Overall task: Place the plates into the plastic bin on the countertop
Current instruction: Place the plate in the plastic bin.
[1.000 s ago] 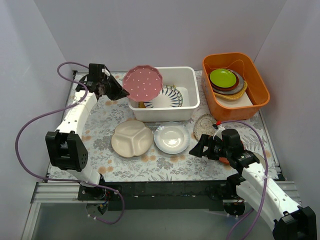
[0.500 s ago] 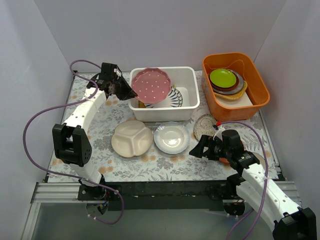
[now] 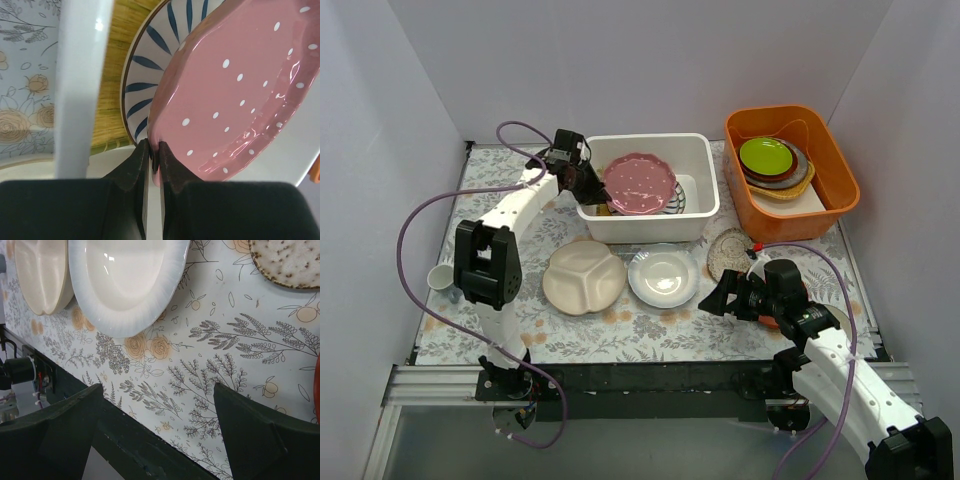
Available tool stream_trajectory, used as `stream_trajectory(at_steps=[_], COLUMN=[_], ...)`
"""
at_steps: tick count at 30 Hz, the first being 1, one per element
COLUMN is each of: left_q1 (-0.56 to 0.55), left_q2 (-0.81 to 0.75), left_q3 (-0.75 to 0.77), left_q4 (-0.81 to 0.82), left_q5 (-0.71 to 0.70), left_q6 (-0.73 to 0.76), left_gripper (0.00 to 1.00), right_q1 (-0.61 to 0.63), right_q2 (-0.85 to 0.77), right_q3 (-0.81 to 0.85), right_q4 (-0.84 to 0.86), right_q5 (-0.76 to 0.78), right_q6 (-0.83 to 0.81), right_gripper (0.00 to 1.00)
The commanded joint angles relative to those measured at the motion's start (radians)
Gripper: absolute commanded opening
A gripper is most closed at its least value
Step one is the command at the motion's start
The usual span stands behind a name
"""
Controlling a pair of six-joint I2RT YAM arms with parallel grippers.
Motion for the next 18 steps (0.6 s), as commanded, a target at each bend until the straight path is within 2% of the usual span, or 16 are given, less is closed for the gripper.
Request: stream_trajectory(at_steps=[1,18], left_q1=[-0.034,-0.057], left_q2=[-0.01,0.087], left_q3=[0.101,0.138], left_q4=[0.104,0.073], left_q5=[0.044,0.038], left_q6=[-0.014,-0.008], left_gripper=[0.0,0.0], right_q1=[0.003,0.003], right_q2=[-0.019,-0.024], right_q3=[-0.017,-0.016], right_q4=[0.002,-0.01], right_q5=[-0.003,0.001], right_q6=[-0.001,-0.005], right_gripper=[0.98,0.98])
